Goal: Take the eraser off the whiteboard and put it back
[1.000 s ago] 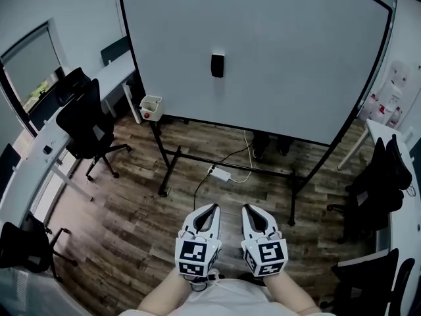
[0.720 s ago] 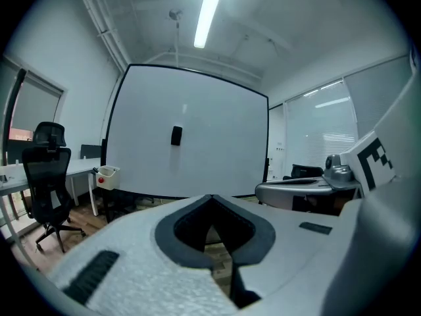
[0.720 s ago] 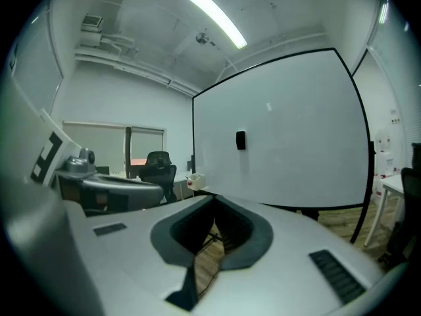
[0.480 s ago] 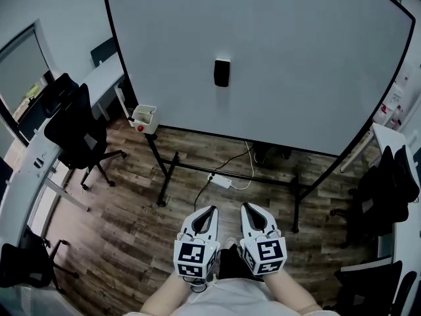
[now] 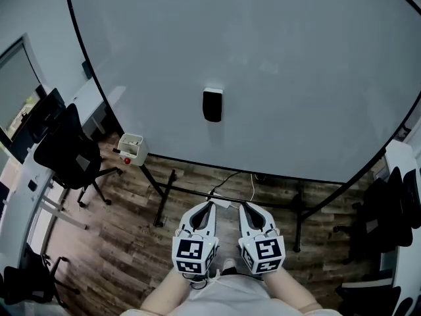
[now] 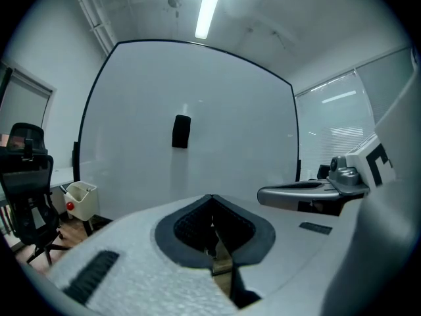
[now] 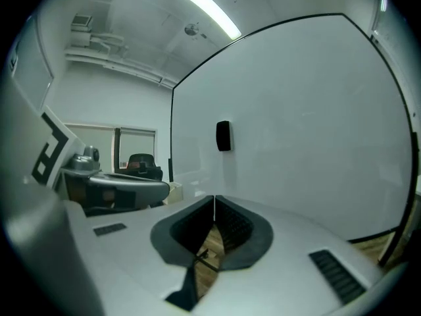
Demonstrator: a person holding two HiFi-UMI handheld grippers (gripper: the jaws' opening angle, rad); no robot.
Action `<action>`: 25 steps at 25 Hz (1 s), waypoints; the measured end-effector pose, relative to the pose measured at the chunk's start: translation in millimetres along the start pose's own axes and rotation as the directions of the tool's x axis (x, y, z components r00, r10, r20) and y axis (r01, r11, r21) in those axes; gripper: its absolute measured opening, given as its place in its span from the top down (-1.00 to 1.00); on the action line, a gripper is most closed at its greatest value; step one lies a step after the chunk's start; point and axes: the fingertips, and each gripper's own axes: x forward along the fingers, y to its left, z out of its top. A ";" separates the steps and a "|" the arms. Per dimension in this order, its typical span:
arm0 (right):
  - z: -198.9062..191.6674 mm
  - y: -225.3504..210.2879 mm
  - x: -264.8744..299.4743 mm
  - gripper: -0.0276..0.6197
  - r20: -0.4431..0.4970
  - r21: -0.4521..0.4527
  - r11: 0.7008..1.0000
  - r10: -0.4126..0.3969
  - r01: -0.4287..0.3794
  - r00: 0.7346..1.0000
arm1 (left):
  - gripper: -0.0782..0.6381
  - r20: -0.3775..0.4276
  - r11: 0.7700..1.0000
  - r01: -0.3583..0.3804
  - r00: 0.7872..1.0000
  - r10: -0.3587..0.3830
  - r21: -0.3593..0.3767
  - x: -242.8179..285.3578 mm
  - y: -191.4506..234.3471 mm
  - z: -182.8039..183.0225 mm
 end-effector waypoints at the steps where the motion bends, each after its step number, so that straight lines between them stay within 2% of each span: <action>1: 4.1 -7.2 8.7 0.83 0.005 -0.004 1.000 -0.002 0.002 1.000 | 0.73 0.004 1.000 0.001 1.000 -0.001 0.001 11.3 2.9 4.1; 10: 29.8 -41.7 66.0 0.83 0.017 -0.024 0.998 -0.052 0.053 0.998 | 0.73 0.060 0.998 0.048 0.997 -0.046 -0.036 81.5 36.9 44.1; 16: 51.0 -48.2 91.6 0.83 0.041 -0.019 0.992 -0.120 0.121 0.992 | 0.73 0.082 0.993 0.121 0.989 -0.120 -0.012 112.8 52.2 73.2; 20: 67.5 -48.2 106.6 0.83 0.074 -0.001 0.987 -0.158 0.158 0.985 | 0.73 0.106 0.988 0.149 0.982 -0.153 0.050 130.0 59.6 94.8; 21: 70.6 -48.3 110.2 0.83 0.080 0.004 0.986 -0.165 0.165 0.983 | 0.63 0.103 0.986 0.154 0.982 -0.160 0.060 134.7 60.7 98.0; 22: 72.5 -48.2 113.5 0.83 0.082 0.006 0.985 -0.171 0.172 0.982 | 0.37 0.096 0.985 0.161 0.981 -0.167 0.063 139.2 61.9 100.3; 23: 73.2 -48.1 116.5 0.83 0.081 0.004 0.984 -0.178 0.178 0.981 | 0.23 0.089 0.985 0.164 0.982 -0.169 0.059 143.2 64.1 102.3; 25: 72.0 -48.6 122.0 0.83 0.074 0.005 0.981 -0.193 0.193 0.978 | 0.14 0.087 0.987 0.156 0.983 -0.159 0.047 149.9 71.3 108.4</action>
